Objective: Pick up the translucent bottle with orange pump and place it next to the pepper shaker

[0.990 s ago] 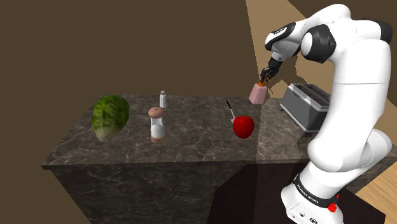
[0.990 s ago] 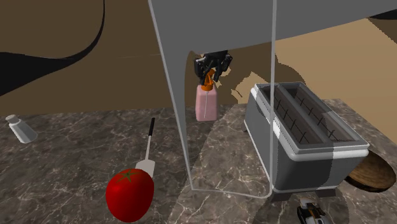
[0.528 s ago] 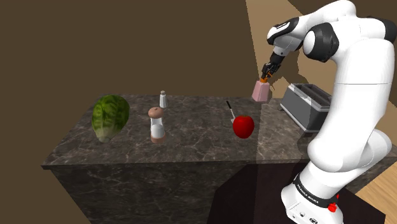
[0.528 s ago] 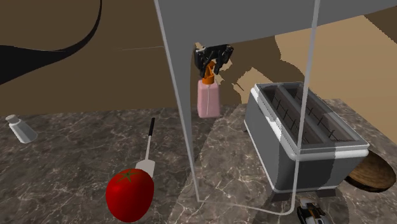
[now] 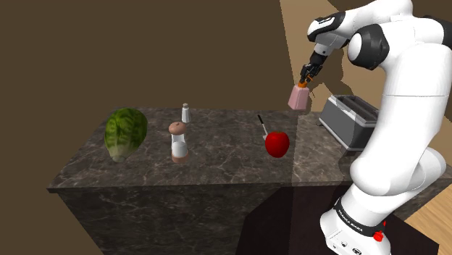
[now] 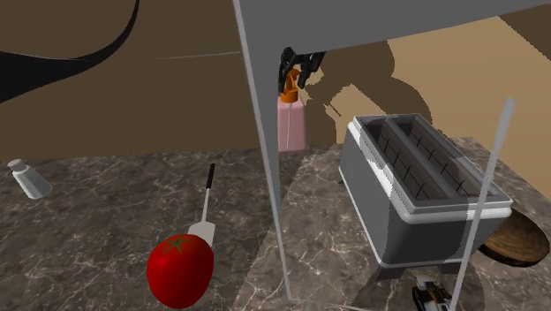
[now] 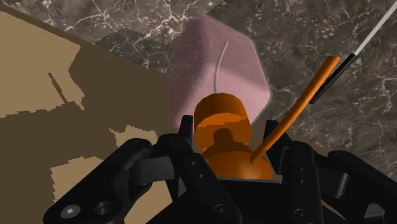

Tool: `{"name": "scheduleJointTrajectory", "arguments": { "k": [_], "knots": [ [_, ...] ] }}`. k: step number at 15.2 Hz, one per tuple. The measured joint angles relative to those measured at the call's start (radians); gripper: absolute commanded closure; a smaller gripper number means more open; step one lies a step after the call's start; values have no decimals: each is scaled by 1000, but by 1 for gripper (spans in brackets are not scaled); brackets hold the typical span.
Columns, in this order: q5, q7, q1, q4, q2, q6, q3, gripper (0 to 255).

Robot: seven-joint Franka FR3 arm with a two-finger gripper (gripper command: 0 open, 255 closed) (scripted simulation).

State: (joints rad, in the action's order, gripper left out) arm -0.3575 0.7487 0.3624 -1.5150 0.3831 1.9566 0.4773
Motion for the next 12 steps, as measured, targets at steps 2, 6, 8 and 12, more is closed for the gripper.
{"name": "scheduleJointTrajectory", "arguments": {
  "k": [2, 6, 8, 12],
  "knots": [
    [3, -7, 3, 30, 0, -29, 1, 255],
    [9, -17, 7, 74, -5, -77, 5, 255],
    [11, -22, 11, 101, -4, -102, 6, 255],
    [11, -34, 19, 167, 4, -159, 7, 255]
  ]
}}
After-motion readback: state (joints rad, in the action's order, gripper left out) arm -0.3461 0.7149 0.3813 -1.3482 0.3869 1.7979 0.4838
